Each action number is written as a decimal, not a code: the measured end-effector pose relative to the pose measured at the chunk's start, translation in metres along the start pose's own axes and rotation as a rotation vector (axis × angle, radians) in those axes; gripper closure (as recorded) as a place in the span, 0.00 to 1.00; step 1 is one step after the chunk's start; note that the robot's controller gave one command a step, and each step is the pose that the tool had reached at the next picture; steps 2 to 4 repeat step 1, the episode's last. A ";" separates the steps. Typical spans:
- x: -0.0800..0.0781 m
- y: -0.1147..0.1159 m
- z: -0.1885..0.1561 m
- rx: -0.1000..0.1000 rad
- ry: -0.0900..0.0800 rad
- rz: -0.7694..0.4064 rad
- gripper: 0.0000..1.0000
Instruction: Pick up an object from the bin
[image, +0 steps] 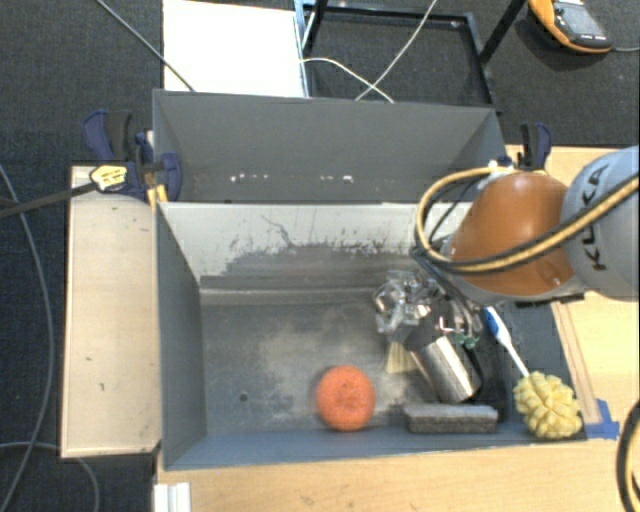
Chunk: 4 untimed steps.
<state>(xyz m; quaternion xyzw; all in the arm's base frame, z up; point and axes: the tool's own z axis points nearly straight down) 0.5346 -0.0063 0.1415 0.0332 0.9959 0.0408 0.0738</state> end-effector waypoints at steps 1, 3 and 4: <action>0.017 0.001 -0.051 -0.009 0.002 -0.513 1.00; 0.017 0.001 -0.051 -0.009 0.002 -0.513 1.00; 0.017 0.001 -0.051 -0.009 0.002 -0.513 1.00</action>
Offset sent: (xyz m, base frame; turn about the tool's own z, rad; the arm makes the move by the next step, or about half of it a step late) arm -0.0318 -0.0480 -0.0192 -0.0288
